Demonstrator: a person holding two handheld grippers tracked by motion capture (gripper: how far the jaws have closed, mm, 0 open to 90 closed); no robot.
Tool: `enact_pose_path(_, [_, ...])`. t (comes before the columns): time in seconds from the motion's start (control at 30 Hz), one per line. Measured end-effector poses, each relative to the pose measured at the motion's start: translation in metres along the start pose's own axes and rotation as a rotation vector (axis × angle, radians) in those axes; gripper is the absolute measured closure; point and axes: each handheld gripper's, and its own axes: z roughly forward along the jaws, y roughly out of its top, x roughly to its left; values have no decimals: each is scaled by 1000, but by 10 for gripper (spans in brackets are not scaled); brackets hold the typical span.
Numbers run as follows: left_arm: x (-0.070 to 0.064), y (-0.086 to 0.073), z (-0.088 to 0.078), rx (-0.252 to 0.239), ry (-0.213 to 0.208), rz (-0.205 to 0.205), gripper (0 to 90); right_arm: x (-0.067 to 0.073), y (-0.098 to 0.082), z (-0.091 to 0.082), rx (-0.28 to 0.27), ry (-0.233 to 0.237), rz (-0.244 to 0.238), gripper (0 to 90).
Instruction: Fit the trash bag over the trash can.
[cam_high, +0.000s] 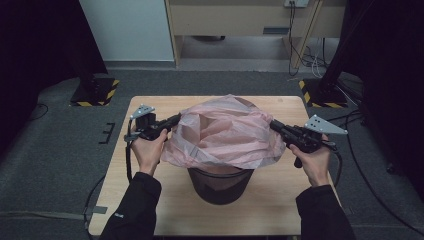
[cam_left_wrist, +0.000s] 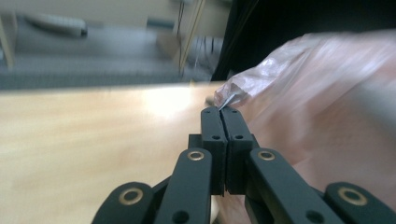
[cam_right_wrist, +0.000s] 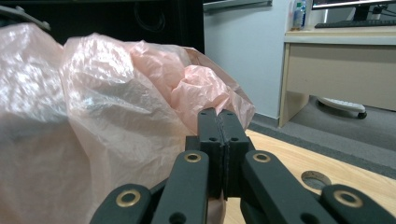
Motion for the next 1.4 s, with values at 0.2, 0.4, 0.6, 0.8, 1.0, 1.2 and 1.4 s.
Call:
enact_pose_path(0.2, [1,-9,3,52,-10,3,898,3,-8,3,43,1,-20,899])
enact_pose_path(0.4, [1,-12,4,112,-7,3,900,4,-14,5,86,-7,-57,899])
enact_pose_path(0.6, [4,-11,-3,75,-12,-6,849,3,-15,-1,91,-10,-47,886])
enact_pose_path(0.8, [3,1,-31,-102,-28,-1,600,4,-10,-10,-1,-28,16,631])
enact_pose_path(1.0, [-13,9,-64,-190,-71,31,508,8,1,-24,-89,-30,37,481])
enact_pose_path(1.2, [-40,9,-79,-195,-133,53,456,21,11,-29,-117,-4,28,387])
enact_pose_path(1.4, [-62,5,-79,-140,-142,74,400,32,14,-31,-128,29,43,360])
